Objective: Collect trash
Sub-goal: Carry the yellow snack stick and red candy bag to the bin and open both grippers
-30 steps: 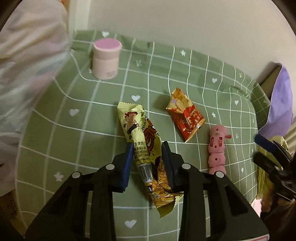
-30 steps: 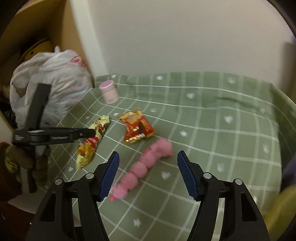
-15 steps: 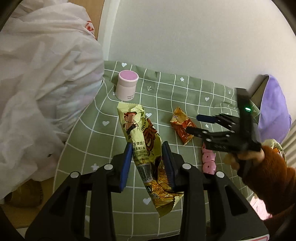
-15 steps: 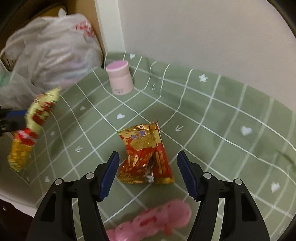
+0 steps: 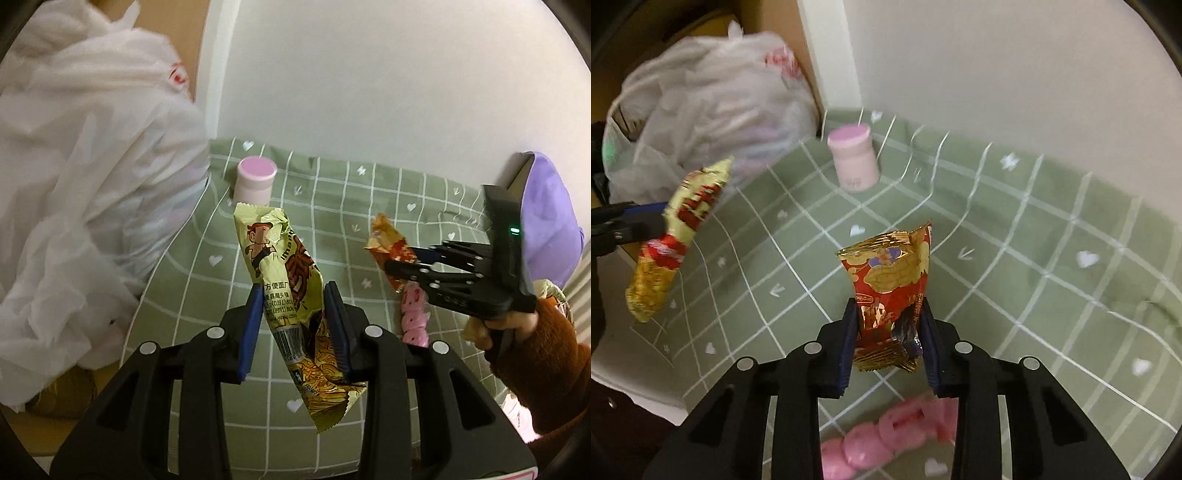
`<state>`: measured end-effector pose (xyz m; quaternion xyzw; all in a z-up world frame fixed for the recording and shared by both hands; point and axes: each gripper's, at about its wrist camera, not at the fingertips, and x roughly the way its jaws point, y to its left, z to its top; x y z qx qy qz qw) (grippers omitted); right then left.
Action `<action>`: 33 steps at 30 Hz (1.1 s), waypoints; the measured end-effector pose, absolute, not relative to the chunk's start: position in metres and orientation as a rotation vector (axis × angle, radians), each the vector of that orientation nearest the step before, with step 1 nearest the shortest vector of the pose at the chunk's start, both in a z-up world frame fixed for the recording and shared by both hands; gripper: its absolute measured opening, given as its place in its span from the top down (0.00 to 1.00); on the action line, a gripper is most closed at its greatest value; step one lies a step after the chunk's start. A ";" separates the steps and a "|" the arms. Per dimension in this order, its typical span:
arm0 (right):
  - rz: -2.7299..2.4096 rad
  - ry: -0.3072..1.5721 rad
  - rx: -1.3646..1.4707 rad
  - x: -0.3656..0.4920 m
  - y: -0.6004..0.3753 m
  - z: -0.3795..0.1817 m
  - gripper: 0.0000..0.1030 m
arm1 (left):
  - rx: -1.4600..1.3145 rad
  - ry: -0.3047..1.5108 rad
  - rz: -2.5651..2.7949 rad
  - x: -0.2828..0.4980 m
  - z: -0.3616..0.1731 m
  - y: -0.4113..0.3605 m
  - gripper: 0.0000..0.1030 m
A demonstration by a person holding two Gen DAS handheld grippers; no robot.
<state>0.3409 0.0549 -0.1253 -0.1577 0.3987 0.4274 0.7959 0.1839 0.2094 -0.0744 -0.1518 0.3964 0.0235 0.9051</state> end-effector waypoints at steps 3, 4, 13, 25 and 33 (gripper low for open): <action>0.877 0.814 -0.290 0.330 0.033 -0.102 0.71 | -0.294 0.785 0.019 0.190 -0.064 0.200 0.69; 0.860 0.801 -0.277 0.325 0.024 -0.095 0.71 | -0.285 0.770 0.005 0.192 -0.059 0.196 0.69; 0.672 0.730 -0.229 0.285 -0.056 -0.051 0.70 | -0.209 0.670 -0.185 0.211 -0.026 0.139 0.69; 0.330 0.518 -0.141 0.211 -0.189 0.032 0.70 | -0.097 0.487 -0.540 0.231 0.047 0.023 0.69; 0.056 0.470 -0.069 0.155 -0.273 0.052 0.70 | -0.046 0.457 -0.780 0.231 0.063 -0.060 0.68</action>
